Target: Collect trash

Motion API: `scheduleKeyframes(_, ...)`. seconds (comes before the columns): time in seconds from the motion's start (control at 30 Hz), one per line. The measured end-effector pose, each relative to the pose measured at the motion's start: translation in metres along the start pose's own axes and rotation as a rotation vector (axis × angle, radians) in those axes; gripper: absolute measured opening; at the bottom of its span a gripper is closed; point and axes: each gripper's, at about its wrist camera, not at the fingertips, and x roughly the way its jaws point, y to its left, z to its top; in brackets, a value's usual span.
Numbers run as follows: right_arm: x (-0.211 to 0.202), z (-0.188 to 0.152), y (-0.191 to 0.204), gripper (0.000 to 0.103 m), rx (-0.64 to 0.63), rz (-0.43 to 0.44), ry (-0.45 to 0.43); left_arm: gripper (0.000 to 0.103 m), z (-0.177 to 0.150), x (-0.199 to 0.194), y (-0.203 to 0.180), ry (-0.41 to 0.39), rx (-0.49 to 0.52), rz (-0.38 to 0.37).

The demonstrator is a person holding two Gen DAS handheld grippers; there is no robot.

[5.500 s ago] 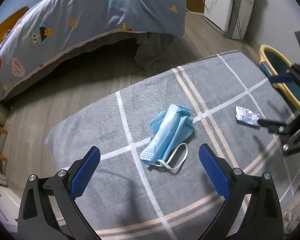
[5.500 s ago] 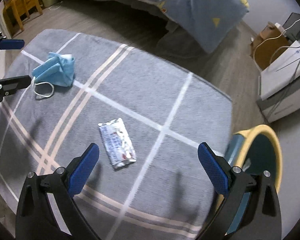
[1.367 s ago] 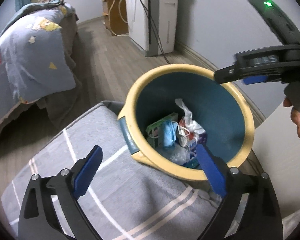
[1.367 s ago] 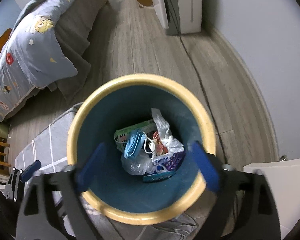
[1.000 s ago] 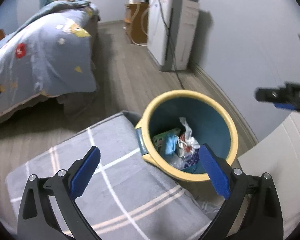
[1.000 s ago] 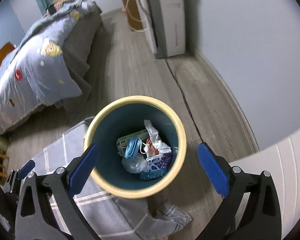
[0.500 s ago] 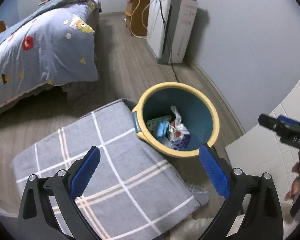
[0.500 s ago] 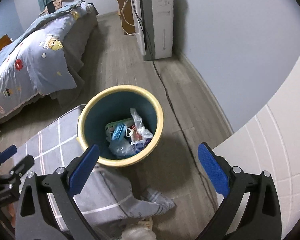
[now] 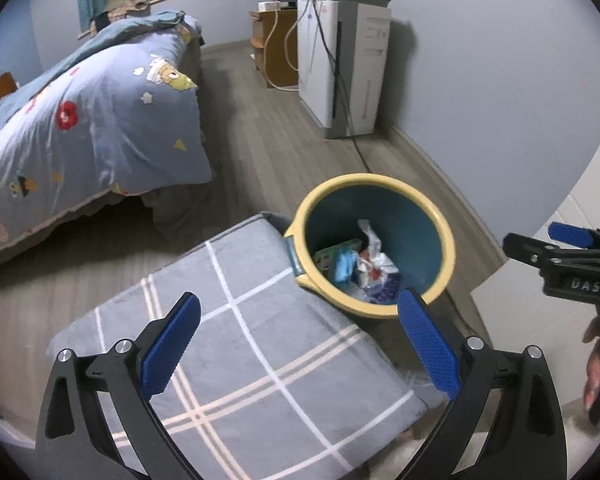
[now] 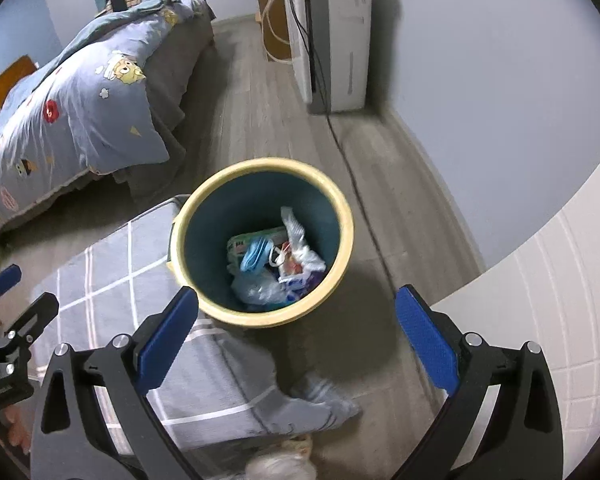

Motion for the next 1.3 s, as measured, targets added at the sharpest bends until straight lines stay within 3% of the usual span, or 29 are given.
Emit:
scheduleKeyframes(0.13,-0.006,-0.001,0.003,0.097,-0.026,0.000,-0.036,0.098,0.000,-0.004,0.000,-0.014,0.009,-0.002)
scheduleKeyframes(1.3,-0.002,-0.004,0.010,0.097,-0.047,-0.031,-0.017,0.098,-0.001,-0.009,0.000,-0.023,0.020,-0.004)
